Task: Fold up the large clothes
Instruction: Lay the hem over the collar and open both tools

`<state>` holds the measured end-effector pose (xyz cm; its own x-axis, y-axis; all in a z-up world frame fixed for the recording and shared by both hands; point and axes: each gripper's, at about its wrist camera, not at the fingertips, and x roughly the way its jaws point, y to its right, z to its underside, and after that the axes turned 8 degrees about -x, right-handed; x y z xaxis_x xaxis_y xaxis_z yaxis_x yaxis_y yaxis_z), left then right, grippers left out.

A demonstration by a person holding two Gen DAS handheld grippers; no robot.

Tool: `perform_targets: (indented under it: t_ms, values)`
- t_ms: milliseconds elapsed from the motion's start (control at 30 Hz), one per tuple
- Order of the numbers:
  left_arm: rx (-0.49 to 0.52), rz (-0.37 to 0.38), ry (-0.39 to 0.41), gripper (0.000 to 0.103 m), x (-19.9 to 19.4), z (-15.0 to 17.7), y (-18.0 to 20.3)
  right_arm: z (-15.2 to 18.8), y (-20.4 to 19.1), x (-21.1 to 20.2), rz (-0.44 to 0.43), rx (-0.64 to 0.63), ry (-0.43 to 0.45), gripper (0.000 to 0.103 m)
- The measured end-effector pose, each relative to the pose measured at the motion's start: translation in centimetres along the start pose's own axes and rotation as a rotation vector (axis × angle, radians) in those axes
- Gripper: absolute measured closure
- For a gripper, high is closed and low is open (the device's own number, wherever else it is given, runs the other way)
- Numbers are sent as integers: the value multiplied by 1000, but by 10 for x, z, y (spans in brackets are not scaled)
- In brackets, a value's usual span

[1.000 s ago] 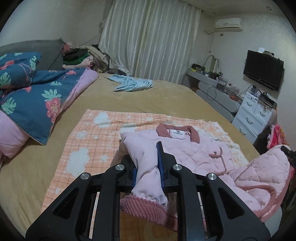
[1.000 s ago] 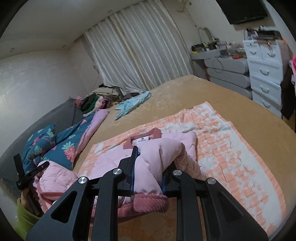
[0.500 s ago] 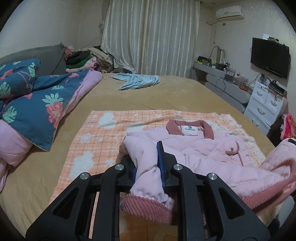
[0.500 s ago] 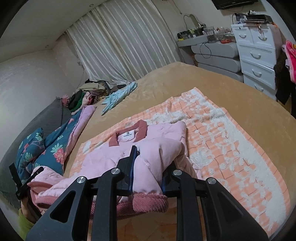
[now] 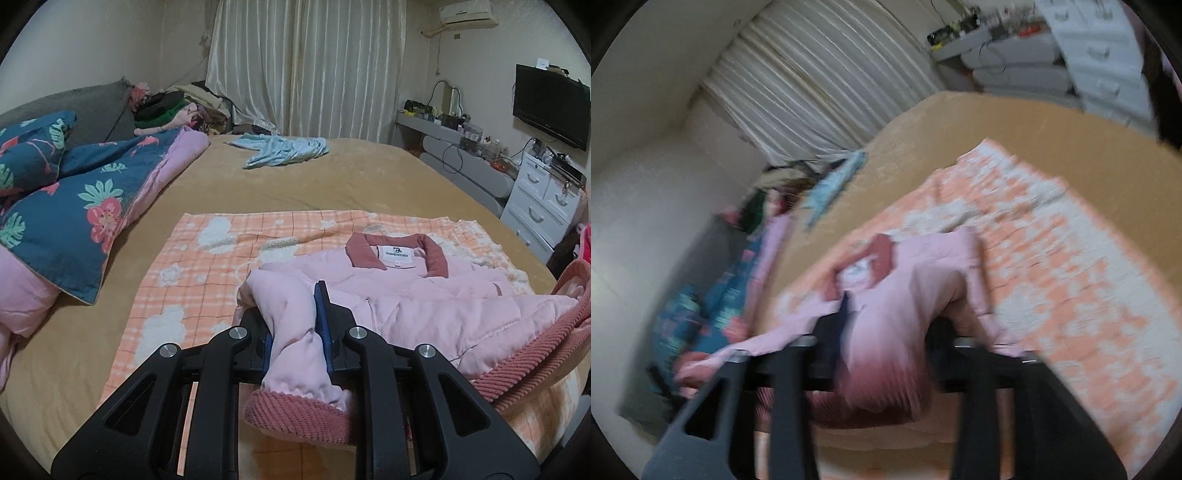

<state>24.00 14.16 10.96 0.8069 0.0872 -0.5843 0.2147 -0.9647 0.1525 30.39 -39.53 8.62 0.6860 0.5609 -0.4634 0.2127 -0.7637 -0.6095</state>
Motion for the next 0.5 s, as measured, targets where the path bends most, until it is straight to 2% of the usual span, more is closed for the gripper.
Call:
perform_targets:
  t_ms: [33, 67, 167, 333, 400, 500]
  values:
    - [-2, 2, -5, 90, 3, -2, 0, -3, 4, 0, -48, 33, 19, 30]
    - [-5, 3, -12, 90, 8, -5, 0, -6, 8, -2, -75, 61, 44, 29]
    - [-16, 6, -29, 90, 18, -8, -1, -11, 13, -8, -74, 67, 99, 21]
    - [-30, 17, -47, 89, 35, -12, -3, -7, 23, -8, 17, 7, 140, 14]
    - [-45, 29, -68, 88, 43, -15, -5, -1, 28, -1, 66, -31, 128, 14]
    - [-70, 44, -86, 85, 55, -19, -9, 11, 32, 23, 142, -97, 63, 14]
